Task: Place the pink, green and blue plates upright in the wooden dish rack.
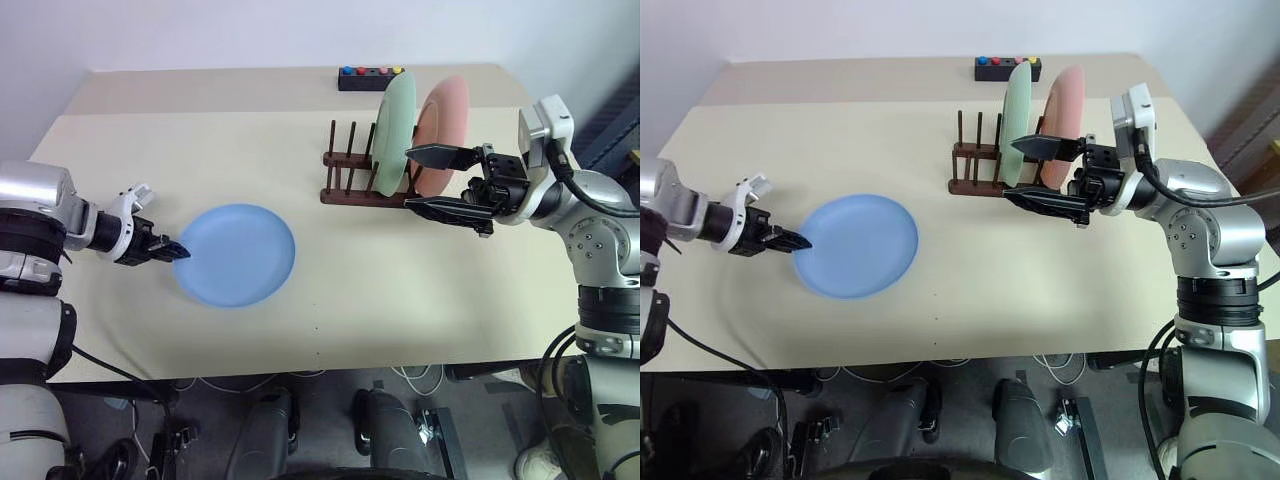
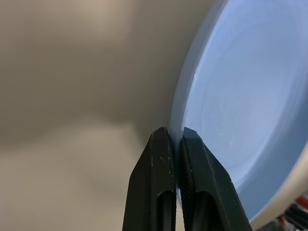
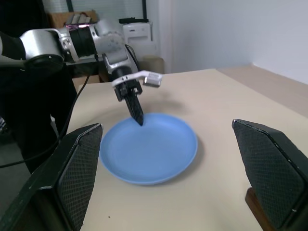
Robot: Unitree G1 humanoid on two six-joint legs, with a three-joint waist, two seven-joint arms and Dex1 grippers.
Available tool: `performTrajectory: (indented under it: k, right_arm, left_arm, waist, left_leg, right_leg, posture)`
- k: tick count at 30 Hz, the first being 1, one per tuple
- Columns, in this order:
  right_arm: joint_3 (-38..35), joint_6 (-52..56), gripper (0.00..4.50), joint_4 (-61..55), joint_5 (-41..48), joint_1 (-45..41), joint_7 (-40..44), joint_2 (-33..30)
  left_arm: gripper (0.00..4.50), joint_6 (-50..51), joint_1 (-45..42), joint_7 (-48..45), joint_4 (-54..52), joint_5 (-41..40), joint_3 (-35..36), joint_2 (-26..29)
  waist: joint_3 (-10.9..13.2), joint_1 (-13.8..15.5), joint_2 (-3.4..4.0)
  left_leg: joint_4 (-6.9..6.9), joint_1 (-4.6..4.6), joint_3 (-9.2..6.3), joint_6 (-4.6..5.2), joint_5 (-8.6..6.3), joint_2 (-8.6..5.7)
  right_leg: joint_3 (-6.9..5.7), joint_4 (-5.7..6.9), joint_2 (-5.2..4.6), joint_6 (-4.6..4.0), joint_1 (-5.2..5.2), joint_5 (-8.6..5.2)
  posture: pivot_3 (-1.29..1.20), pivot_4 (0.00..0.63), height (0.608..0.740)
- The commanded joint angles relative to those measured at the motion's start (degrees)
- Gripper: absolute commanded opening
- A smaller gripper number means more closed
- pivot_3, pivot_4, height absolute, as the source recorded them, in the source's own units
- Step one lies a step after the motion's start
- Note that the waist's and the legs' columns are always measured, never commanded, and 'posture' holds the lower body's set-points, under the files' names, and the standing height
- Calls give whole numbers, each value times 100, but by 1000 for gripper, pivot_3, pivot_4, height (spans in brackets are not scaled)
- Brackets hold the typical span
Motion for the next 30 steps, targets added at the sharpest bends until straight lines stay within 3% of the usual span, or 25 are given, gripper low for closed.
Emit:
performTrajectory:
  k: [1,4,6,9,13,16,19,23,26,30]
  right_arm:
    - [86,-207,4424,-246,-226,46,-56,-122]
    - [414,-530,4424,-519,-762,31,-367,-69]
    - [567,-811,4424,-742,-1084,-80,-650,46]
    - [777,-1299,4424,-1075,-1435,-337,-879,219]
    - [969,-2075,4424,-957,-1761,-778,-740,298]
    - [1073,-3030,4424,-671,-2238,-1105,-868,470]
    - [1389,-4959,4424,-270,-3374,-1404,-1261,645]
    - [1745,-6841,4424,288,-5379,-1273,-2686,795]
    - [2002,-6967,4424,298,-6683,-982,-3742,1036]
    - [2135,-6519,4424,417,-7677,-768,-4729,1289]
  left_arm:
    - [22,54,802,261,-1286,-464,1302,-6]
    - [22,-693,2265,663,-3052,-902,3054,-616]
    - [22,-797,2748,1030,-3836,-1224,4055,-1172]
    - [22,-791,2678,2187,-4374,-1480,5238,-2293]
    - [22,-1296,2540,3276,-5009,-1853,5942,-3500]
    - [22,-1671,2508,3797,-5208,-2142,6137,-3999]
    - [22,-2272,2322,4540,-5175,-2644,6450,-4668]
    - [22,-3375,2021,5058,-5246,-2897,6148,-5391]
    - [22,-3992,1810,5359,-5221,-2921,5823,-5680]
    - [22,-4306,2049,5630,-5478,-3248,5420,-5874]
  waist:
    - [-2,-25,4]
    - [-6,-41,10]
    - [-2,-9,4]
    - [-2,49,0]
    - [-8,142,-8]
    - [-17,143,-23]
    - [-18,137,-24]
    - [-24,145,-37]
    - [-32,148,-52]
    - [-32,120,-51]
  left_leg:
    - [0,0,0,0,0,0]
    - [-6,0,2,-5,2,1]
    - [-3,-4,0,-31,16,3]
    - [7,-14,-21,-32,17,6]
    - [10,-14,-26,-60,34,-3]
    - [10,-14,-26,-61,34,-7]
    - [10,-14,-24,-61,35,-6]
    - [10,-14,-23,-63,35,-7]
    - [10,-14,-22,-64,37,-8]
    - [9,-14,-20,-65,38,-7]
  right_leg:
    - [0,0,-1,0,0,0]
    - [17,-2,-9,-1,-10,1]
    - [27,2,-12,-6,-18,4]
    - [13,1,-5,-16,-20,11]
    - [-1,-1,-1,-9,-12,17]
    - [-3,-5,0,-6,-8,18]
    - [-3,-4,2,-6,-9,18]
    - [-3,-4,3,-5,-9,18]
    - [-3,-6,4,-6,-6,18]
    - [0,-5,8,-6,-7,18]
  posture:
    - [0,150,735]
    - [0,150,735]
    - [0,150,735]
    - [0,150,735]
    - [0,150,735]
    - [0,150,735]
    - [0,150,735]
    - [0,150,735]
    - [0,150,735]
    - [0,150,735]
